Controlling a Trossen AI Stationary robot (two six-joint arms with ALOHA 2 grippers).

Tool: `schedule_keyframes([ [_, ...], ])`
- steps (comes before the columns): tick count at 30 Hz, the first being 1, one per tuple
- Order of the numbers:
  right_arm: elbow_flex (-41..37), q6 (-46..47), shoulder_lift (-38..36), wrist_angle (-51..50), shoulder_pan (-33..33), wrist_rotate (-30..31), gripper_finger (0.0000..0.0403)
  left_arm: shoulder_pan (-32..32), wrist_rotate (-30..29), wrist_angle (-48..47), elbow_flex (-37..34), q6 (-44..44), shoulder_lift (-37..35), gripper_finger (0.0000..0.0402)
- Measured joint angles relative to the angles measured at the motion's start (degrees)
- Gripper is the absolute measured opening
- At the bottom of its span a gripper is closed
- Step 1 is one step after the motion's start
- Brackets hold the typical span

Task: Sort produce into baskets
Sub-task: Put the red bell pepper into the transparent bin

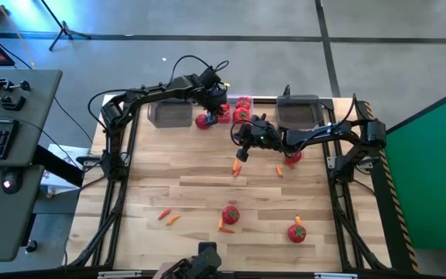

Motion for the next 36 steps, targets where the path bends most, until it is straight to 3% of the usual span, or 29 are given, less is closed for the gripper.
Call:
schedule_keyframes([
  [9,0.0,-0.1,0.0,0.0,0.0,0.0,0.0000,0.0,-1.0,-0.1,0.0,0.0,0.5,0.0095],
  [27,0.0,0.0,0.0,-1.3,0.0,0.0,0.0000,0.0,-1.7,0.2,0.0,0.9,1.9,0.0099],
  [36,0.0,0.0,0.0,-1.3,0.0,0.0,0.0000,-0.4,-5.0,-0.4,-0.1,1.1,1.0,0.0116],
])
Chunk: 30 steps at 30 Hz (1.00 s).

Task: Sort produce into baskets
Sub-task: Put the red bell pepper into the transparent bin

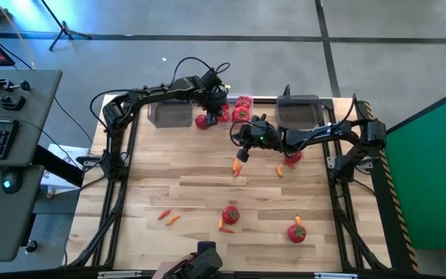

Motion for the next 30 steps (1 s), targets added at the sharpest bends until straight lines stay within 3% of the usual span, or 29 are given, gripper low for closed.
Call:
schedule_keyframes([
  [11,0.0,-0.1,0.0,0.0,0.0,0.0,0.0000,-0.3,0.1,-0.4,0.0,-0.1,-1.5,0.0167],
  [23,0.0,1.1,0.0,0.0,0.0,0.0,0.0000,-0.2,0.0,2.9,-3.4,-0.6,-1.2,0.0124],
  [30,0.0,1.3,0.0,-0.3,0.0,0.0,0.0000,-1.5,-4.5,3.7,-3.7,-0.7,-2.7,0.0133],
])
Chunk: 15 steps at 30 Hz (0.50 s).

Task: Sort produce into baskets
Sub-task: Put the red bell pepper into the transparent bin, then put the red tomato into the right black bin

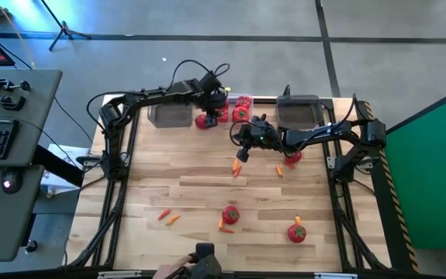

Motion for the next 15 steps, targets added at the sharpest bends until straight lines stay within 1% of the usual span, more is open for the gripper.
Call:
schedule_keyframes([
  [5,0.0,1.6,0.0,-0.6,0.0,0.0,0.0000,-0.3,-0.2,-0.4,0.0,0.0,-2.4,0.0150],
  [9,0.0,-0.1,0.0,-1.6,0.0,0.0,0.0000,-0.3,-0.3,-2.2,0.0,-0.4,-5.0,0.0158],
  [12,0.0,-1.3,0.0,-1.6,-0.2,0.0,0.0000,0.1,-2.0,-5.0,0.0,-1.3,-7.2,0.0156],
  [15,0.0,-1.3,0.0,-2.0,-0.3,0.0,0.0000,1.2,-2.7,-7.8,-0.4,-3.1,-9.3,0.0140],
])
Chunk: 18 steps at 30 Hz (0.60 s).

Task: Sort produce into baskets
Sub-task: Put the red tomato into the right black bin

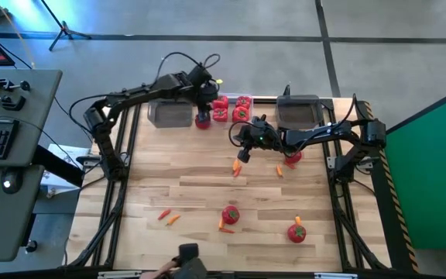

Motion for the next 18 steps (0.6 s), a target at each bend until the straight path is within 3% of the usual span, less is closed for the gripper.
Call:
schedule_keyframes([
  [10,0.0,-1.4,0.0,-3.6,-0.6,0.0,0.0000,5.1,-2.8,4.8,-9.3,-3.6,-1.4,0.0014],
  [18,0.0,-3.7,0.0,-5.3,-2.7,0.0,0.0000,4.5,-5.3,8.4,-10.3,-2.1,1.7,0.0002],
])
